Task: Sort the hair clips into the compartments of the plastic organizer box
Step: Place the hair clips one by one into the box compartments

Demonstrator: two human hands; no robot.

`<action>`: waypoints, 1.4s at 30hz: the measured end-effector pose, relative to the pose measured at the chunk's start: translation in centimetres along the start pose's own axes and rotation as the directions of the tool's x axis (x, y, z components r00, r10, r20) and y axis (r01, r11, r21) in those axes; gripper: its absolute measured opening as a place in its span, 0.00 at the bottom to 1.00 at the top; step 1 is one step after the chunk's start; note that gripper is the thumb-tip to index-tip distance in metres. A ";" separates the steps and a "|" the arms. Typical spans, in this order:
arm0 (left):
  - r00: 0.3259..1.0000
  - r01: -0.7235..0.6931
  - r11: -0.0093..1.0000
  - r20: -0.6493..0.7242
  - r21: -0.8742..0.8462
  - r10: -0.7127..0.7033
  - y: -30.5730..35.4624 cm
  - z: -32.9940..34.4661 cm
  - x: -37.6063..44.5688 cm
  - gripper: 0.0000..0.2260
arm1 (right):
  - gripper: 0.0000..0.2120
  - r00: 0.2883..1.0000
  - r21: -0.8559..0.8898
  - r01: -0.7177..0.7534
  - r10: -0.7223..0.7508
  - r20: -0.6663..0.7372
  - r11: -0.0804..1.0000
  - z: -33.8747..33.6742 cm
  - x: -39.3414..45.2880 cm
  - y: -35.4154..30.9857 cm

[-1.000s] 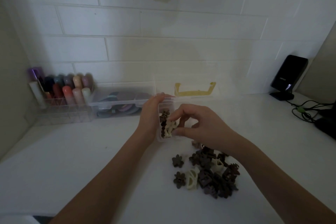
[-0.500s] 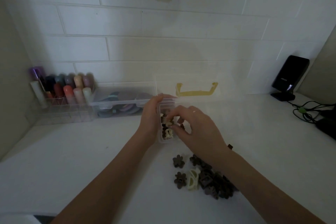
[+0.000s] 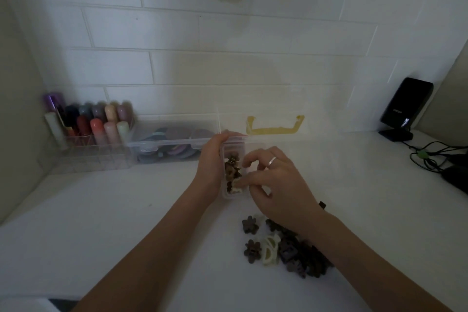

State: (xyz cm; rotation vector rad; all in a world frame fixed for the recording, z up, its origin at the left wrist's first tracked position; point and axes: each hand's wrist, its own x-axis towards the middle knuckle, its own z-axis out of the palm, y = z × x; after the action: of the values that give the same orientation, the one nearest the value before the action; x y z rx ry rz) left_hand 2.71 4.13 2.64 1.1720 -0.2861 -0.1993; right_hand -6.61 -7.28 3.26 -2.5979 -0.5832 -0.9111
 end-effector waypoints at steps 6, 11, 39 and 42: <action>1.000 0.021 0.999 -0.006 -0.042 -0.022 0.0 0.1 0.2 0.16 | 0.19 0.987 -0.232 0.102 -0.069 0.147 0.967 0.4 -0.5 -0.6; 0.998 0.061 0.998 -0.001 -0.027 -0.061 0.1 0.1 -0.1 0.15 | 0.13 0.997 -0.098 0.051 -0.045 0.062 0.994 -0.4 -0.2 -0.7; 0.999 -0.039 0.999 -0.008 0.006 0.039 -0.7 -0.3 0.1 0.16 | 0.07 0.980 0.025 -0.160 0.161 -0.115 0.987 -1.1 1.6 -1.0; 1.000 -0.012 0.998 0.001 -0.056 0.012 -0.8 -0.4 0.4 0.14 | 0.05 0.989 -0.168 -0.025 0.001 -0.145 0.986 0.2 2.3 -1.0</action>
State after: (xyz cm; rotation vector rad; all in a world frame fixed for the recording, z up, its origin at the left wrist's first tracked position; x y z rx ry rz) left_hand 3.19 4.03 1.80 1.1148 -0.2869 -0.1958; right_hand -5.33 -5.74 4.77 -2.6495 -0.4679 -1.1803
